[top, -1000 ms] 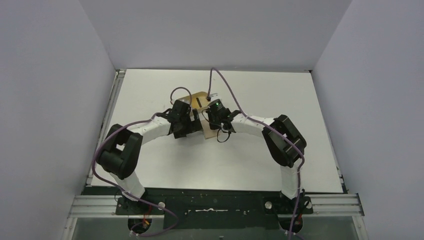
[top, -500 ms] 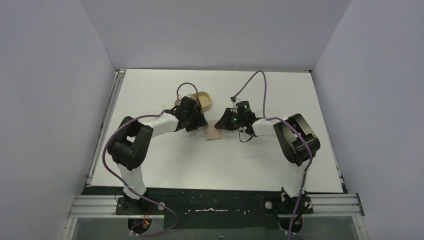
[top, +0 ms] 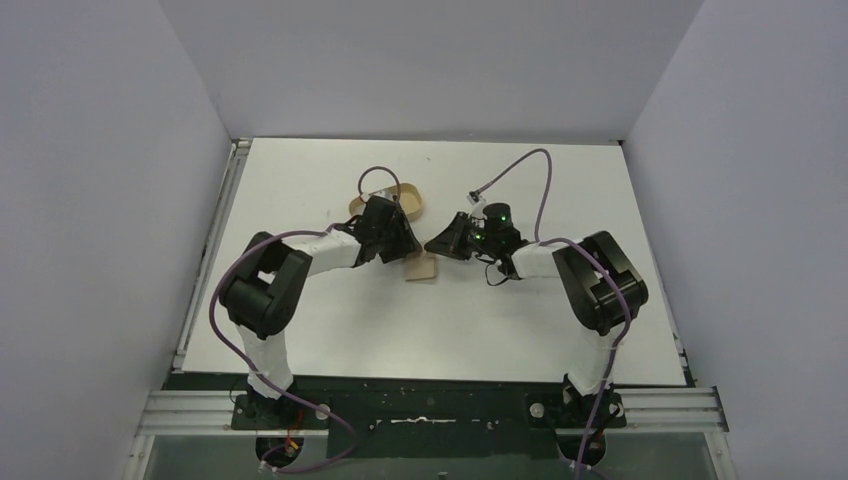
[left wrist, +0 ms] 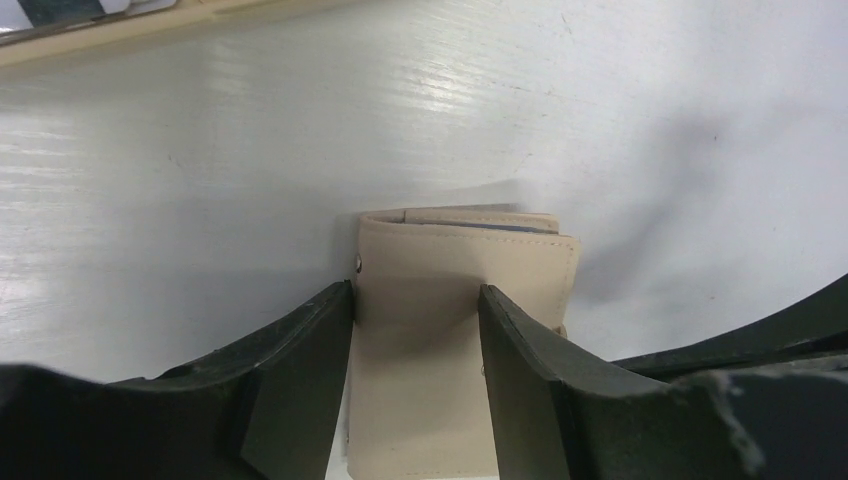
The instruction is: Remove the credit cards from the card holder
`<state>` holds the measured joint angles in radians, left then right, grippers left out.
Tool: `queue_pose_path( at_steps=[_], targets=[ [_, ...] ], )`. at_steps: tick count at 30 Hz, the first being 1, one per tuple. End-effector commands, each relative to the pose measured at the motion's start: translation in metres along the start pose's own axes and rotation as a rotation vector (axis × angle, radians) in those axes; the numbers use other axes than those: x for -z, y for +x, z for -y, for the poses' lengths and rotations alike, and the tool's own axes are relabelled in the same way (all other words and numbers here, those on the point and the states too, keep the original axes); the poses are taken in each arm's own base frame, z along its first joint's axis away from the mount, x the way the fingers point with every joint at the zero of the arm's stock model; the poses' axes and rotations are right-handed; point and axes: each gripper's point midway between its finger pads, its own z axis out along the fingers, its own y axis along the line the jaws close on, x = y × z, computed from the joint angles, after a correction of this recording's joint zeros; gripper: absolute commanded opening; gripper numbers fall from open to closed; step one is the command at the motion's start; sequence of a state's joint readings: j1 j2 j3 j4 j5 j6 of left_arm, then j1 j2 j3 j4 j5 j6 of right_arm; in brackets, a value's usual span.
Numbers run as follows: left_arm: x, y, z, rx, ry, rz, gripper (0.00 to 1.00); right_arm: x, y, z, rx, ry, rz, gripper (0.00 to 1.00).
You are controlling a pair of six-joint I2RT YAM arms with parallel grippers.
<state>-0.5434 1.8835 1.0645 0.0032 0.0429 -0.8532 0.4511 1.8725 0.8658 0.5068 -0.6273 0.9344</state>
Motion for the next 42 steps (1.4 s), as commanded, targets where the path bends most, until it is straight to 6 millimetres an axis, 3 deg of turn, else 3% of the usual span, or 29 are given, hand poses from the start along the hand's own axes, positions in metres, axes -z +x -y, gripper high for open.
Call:
queue_pose_path(
  at_steps=[1, 4, 11, 13, 17, 20, 22, 29, 33, 42],
  targets=[
    [-0.003, 0.015, -0.002, -0.026, 0.001, -0.032, 0.48, 0.016, -0.023, -0.049, 0.057, -0.176, 0.068, 0.00],
    [0.003, 0.017, -0.009, -0.064, -0.046, -0.036, 0.48, 0.029, -0.024, -0.036, 0.065, -0.116, 0.079, 0.00],
    [0.006, 0.028, -0.020, -0.167, -0.148, -0.030, 0.44, 0.069, -0.014, 0.021, 0.190, 0.233, 0.043, 0.05],
    [0.007, 0.033, -0.022, -0.200, -0.183, -0.034, 0.43, 0.079, -0.014, 0.030, 0.229, 0.313, 0.034, 0.15],
    [0.007, 0.037, -0.021, -0.228, -0.210, -0.034, 0.43, 0.094, -0.014, 0.043, 0.273, 0.424, 0.001, 0.47],
    [0.008, 0.040, -0.020, -0.224, -0.213, -0.037, 0.43, 0.092, -0.014, 0.031, 0.301, 0.402, -0.006, 0.63],
    [0.009, 0.040, -0.019, -0.222, -0.217, -0.037, 0.43, 0.086, -0.009, 0.017, 0.336, 0.381, -0.016, 0.67],
    [0.010, 0.042, -0.020, -0.225, -0.234, -0.046, 0.43, 0.049, 0.028, -0.020, 0.482, 0.334, -0.102, 0.65],
    [0.010, 0.043, -0.020, -0.221, -0.235, -0.054, 0.43, 0.046, 0.035, -0.012, 0.558, 0.449, -0.120, 0.64],
    [0.017, 0.039, -0.012, -0.211, -0.218, -0.050, 0.43, 0.063, 0.013, 0.019, 0.633, 0.682, -0.060, 0.59]
  ],
)
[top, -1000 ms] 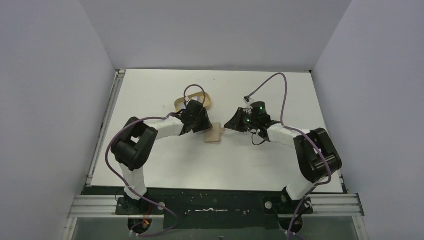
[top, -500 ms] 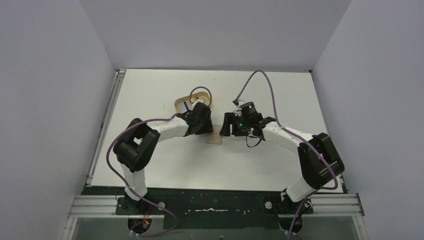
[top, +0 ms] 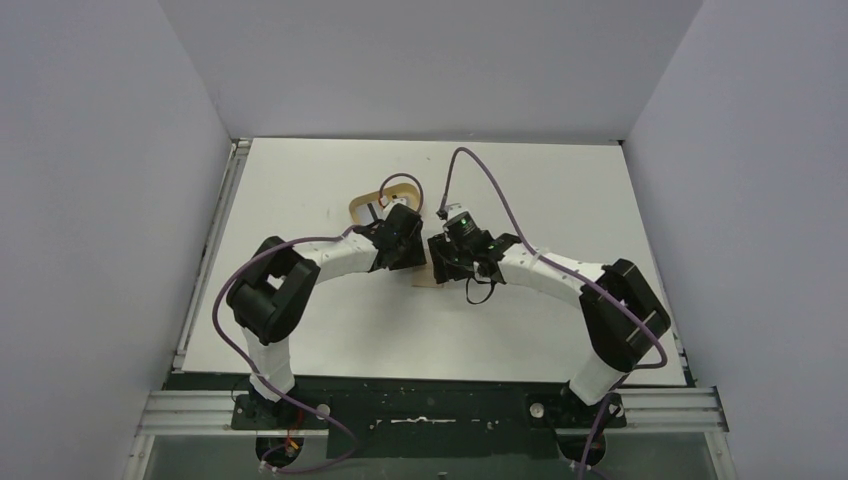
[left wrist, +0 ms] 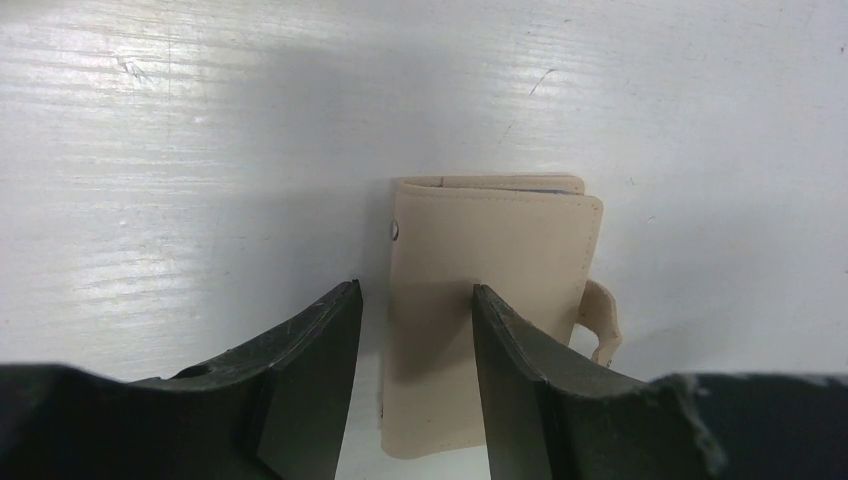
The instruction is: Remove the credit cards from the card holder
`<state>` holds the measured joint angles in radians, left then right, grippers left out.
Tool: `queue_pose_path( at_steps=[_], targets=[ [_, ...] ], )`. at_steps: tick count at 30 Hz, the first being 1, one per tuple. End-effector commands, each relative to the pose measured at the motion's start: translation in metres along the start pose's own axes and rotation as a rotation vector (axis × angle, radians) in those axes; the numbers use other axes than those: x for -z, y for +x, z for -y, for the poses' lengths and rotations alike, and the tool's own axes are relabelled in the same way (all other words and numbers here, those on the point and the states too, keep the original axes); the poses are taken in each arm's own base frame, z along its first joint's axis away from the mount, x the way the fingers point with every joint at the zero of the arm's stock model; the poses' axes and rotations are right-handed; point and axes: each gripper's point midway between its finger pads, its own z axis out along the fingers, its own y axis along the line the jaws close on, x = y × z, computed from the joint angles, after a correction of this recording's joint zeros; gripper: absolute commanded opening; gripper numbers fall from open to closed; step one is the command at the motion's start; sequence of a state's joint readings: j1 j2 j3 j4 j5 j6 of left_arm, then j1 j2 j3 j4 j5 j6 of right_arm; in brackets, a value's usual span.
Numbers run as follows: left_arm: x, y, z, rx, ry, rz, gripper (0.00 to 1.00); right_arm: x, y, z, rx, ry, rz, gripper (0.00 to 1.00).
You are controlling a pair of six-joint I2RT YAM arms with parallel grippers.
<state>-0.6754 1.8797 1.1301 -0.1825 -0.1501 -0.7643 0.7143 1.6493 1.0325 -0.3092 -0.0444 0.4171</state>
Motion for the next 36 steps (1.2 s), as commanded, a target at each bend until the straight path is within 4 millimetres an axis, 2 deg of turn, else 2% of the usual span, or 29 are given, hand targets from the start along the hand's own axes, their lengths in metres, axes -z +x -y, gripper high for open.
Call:
queue_pose_path(
  at_steps=[1, 11, 20, 26, 31, 36],
  targets=[
    [0.007, 0.012, -0.010, -0.019, -0.054, -0.055, 0.43, 0.004, -0.022, 0.023, 0.038, 0.134, 0.074, 0.59],
    [0.011, 0.005, -0.003, -0.021, -0.045, -0.053, 0.43, -0.016, -0.031, 0.014, 0.097, 0.094, 0.085, 0.55],
    [0.011, 0.004, -0.002, -0.026, -0.047, -0.057, 0.43, -0.030, -0.038, 0.019, 0.091, 0.113, 0.096, 0.54],
    [0.014, 0.005, -0.004, -0.038, -0.054, -0.060, 0.43, -0.029, -0.044, 0.034, 0.034, 0.154, 0.127, 0.44],
    [0.014, 0.002, -0.005, -0.039, -0.056, -0.056, 0.43, -0.024, -0.043, 0.050, -0.016, 0.172, 0.151, 0.35],
    [0.015, 0.001, -0.004, -0.040, -0.052, -0.052, 0.42, -0.030, -0.038, 0.055, -0.063, 0.127, 0.145, 0.27]
  ],
)
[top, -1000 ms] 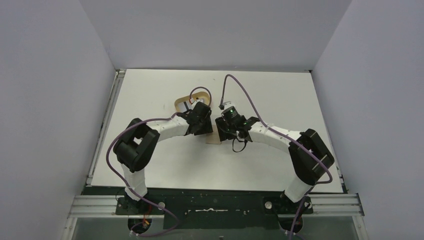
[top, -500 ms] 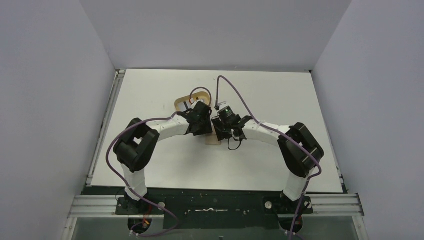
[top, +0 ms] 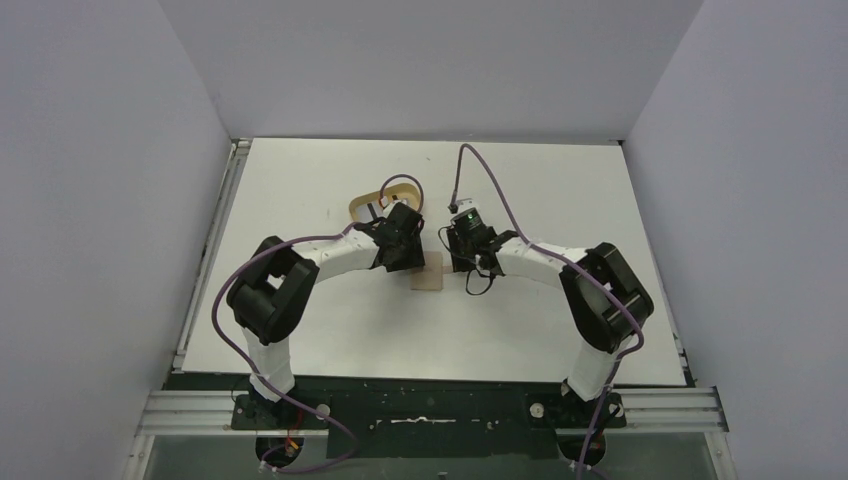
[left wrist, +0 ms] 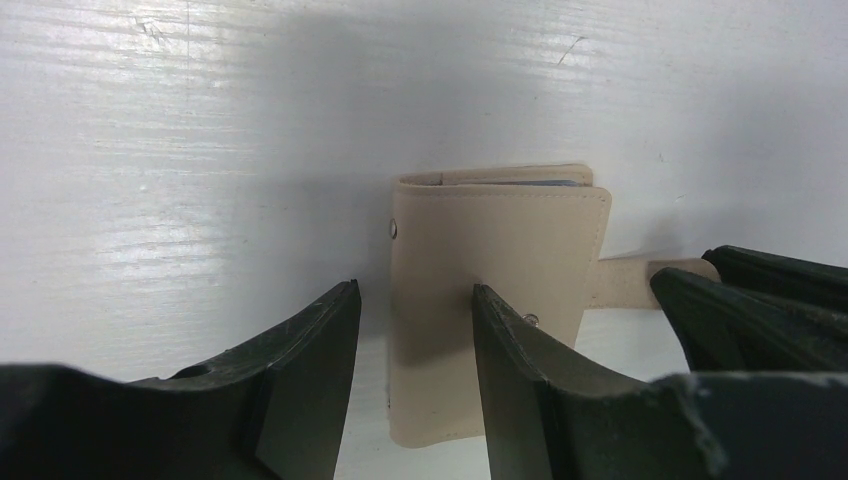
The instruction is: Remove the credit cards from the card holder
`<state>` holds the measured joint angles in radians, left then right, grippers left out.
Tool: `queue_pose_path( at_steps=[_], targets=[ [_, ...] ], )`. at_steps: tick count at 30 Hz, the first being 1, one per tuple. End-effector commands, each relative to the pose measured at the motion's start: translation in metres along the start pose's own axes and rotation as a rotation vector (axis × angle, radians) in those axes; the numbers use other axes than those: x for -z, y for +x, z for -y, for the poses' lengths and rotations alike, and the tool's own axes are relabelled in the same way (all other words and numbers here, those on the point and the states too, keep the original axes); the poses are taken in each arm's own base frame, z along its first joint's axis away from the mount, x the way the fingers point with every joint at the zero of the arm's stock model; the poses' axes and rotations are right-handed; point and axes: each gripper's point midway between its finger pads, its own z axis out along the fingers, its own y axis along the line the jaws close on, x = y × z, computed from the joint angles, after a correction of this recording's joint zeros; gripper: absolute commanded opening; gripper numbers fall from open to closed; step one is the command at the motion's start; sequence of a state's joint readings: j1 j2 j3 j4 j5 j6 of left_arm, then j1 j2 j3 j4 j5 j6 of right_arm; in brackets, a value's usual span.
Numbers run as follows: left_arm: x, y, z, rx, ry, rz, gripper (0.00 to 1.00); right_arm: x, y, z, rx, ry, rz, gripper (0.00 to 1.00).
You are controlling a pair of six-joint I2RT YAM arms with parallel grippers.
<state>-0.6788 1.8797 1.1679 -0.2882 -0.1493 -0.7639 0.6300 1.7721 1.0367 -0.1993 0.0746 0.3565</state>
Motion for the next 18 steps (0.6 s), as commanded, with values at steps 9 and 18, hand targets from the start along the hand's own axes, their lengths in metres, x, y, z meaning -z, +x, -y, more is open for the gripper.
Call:
queue_pose_path(
  at_steps=[9, 18],
  targets=[
    [0.009, -0.001, -0.004, -0.027, -0.014, -0.010, 0.42, -0.003, -0.022, -0.026, -0.122, -0.202, 0.085, 0.28],
    [0.009, -0.001, -0.006, -0.023, -0.015, -0.010, 0.43, -0.005, -0.017, -0.030, -0.165, -0.242, 0.076, 0.27]
  ],
)
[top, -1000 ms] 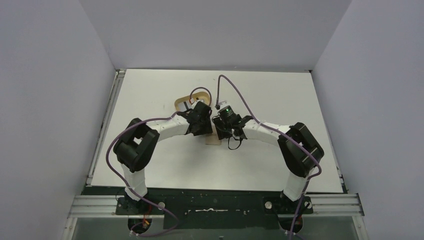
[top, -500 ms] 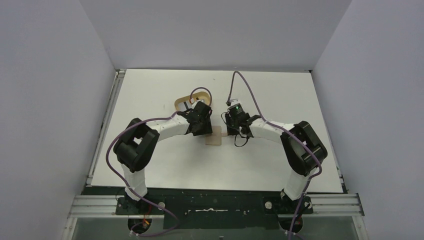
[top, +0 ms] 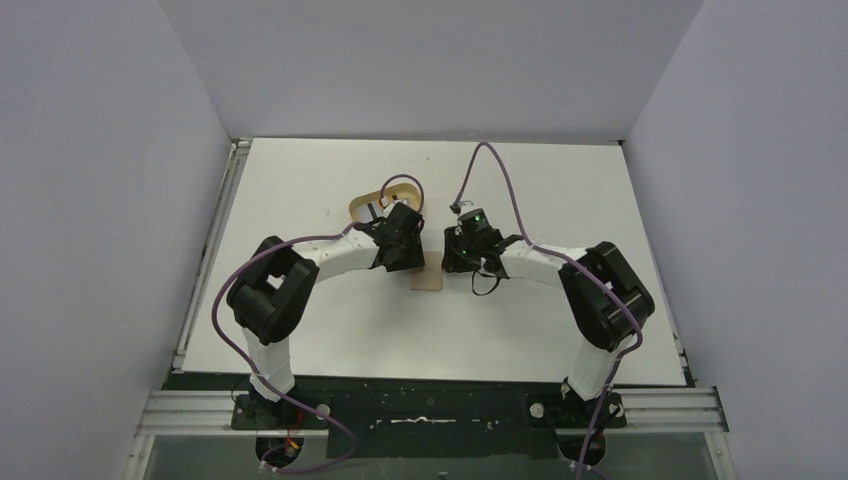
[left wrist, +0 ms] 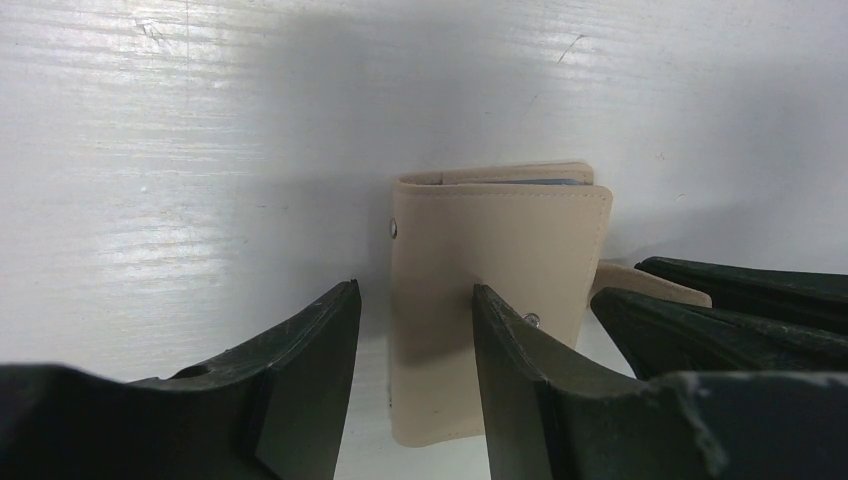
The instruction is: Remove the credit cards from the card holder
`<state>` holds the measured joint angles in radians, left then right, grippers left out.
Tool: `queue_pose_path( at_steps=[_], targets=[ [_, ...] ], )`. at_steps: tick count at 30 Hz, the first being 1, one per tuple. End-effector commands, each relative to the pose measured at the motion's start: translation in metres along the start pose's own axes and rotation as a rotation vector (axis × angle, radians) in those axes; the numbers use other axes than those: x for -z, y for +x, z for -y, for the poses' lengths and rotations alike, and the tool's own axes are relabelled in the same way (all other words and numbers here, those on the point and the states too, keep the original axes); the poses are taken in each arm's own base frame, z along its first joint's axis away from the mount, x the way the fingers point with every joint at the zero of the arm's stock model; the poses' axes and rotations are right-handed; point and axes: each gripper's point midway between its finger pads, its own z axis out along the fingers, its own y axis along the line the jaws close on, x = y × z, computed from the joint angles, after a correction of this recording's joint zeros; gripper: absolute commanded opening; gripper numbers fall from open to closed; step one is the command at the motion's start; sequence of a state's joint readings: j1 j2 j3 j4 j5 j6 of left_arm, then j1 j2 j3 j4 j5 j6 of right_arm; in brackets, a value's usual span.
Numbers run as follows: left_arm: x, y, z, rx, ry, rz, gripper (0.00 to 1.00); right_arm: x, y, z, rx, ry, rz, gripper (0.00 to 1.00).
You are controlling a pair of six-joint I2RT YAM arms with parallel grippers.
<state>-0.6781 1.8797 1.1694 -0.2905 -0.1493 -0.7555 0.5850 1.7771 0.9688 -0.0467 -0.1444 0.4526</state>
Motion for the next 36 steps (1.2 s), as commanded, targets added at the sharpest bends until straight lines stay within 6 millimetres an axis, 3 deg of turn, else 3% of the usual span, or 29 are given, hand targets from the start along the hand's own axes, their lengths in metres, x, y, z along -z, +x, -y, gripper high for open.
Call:
queue_pose_path(
  at_steps=[1, 6, 8, 11, 15, 24, 30, 36],
  targets=[
    [0.009, 0.000, -0.005, -0.015, -0.014, -0.009, 0.43, 0.000, -0.018, -0.007, -0.022, -0.039, 0.068, 0.25],
    [0.012, -0.002, -0.006, -0.010, -0.012, -0.004, 0.43, -0.004, -0.016, -0.003, -0.033, -0.036, 0.062, 0.00],
    [0.014, -0.002, -0.008, -0.009, -0.011, -0.001, 0.49, -0.003, -0.018, -0.003, -0.040, -0.045, 0.066, 0.00],
    [0.021, -0.002, -0.009, 0.012, 0.007, 0.004, 0.66, 0.005, -0.027, -0.004, -0.044, -0.056, 0.087, 0.00],
    [0.028, -0.004, 0.007, 0.083, 0.163, 0.007, 0.78, 0.024, -0.045, -0.007, -0.044, -0.076, 0.130, 0.00],
    [0.034, -0.008, 0.042, 0.193, 0.419, 0.035, 0.82, 0.063, -0.079, -0.027, -0.025, -0.139, 0.198, 0.00],
    [0.027, -0.007, 0.058, 0.248, 0.532, 0.031, 0.82, 0.066, -0.079, -0.029, -0.019, -0.150, 0.193, 0.00],
    [0.027, -0.010, 0.060, 0.305, 0.589, 0.056, 0.83, 0.066, -0.076, -0.027, -0.012, -0.139, 0.183, 0.00]
  ],
)
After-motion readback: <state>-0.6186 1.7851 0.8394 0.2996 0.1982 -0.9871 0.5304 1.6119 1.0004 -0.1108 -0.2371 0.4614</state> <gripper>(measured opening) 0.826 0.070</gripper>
